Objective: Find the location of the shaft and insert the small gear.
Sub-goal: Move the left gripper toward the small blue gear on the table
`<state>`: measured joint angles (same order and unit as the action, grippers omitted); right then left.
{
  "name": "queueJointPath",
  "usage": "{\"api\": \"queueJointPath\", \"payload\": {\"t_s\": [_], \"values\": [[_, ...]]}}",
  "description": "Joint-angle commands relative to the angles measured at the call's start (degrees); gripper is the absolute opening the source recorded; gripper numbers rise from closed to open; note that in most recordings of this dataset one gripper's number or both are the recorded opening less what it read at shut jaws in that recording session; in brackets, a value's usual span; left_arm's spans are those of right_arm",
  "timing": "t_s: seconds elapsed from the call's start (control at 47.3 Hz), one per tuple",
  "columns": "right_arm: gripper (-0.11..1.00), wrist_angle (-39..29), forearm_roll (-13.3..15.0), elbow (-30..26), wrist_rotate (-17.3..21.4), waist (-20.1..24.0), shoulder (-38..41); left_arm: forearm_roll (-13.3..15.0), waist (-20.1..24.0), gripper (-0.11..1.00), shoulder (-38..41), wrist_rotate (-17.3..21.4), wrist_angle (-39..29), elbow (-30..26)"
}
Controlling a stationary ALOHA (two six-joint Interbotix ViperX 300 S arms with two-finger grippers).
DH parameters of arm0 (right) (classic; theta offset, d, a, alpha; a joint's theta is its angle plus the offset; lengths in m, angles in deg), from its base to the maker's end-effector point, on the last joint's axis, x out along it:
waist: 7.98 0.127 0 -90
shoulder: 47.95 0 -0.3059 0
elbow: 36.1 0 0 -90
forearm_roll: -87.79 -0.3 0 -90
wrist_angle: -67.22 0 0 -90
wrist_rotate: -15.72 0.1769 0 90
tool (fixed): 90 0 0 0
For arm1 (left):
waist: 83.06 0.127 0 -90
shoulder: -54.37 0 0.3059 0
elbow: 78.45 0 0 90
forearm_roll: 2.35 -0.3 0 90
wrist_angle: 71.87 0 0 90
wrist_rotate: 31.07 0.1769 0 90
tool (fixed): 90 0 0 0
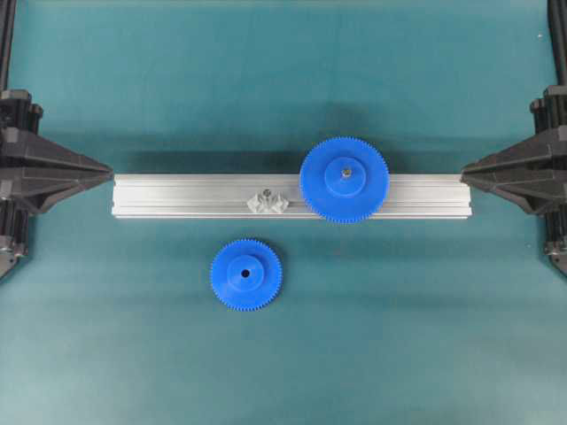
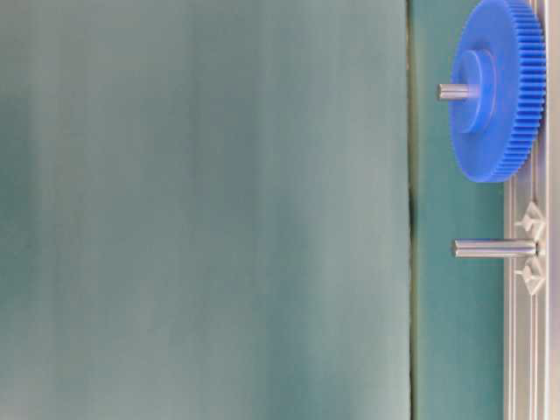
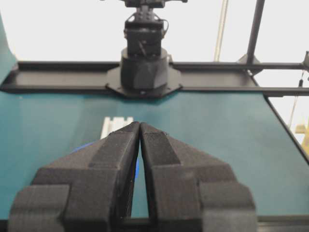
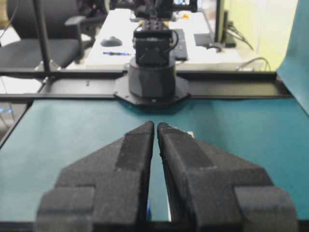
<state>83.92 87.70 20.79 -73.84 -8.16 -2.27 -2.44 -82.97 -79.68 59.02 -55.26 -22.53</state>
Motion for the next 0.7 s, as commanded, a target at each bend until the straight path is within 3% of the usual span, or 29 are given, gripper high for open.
{"api": "queueJointPath", "payload": {"t_s": [0.0,0.085,0.148,0.275,0.677], "values": [[0.16,0.70,-0.35,0.00,0.00,-0.18,0.70,-0.79,-0.09,0.11,0.62,-1.32,0.00,0.26],[0.21,0.44,-1.76,0.70,0.62,-0.26,0.44,-0.79,-0.09,0.07,0.53,-2.46,-0.79,0.00],[0.12,0.26,-2.29,1.32,1.58,-0.26,0.18,-0.79,-0.09,0.01,0.53,-2.99,-1.41,-0.18],[0.02,0.00,-2.29,2.20,3.52,-0.26,-0.09,-0.79,-0.62,0.00,1.32,-3.16,-2.90,-0.62],[0.01,-6.15,-2.29,3.43,5.80,-0.35,-0.26,-0.88,-2.64,0.00,9.58,-3.16,-7.47,-2.55]]}}
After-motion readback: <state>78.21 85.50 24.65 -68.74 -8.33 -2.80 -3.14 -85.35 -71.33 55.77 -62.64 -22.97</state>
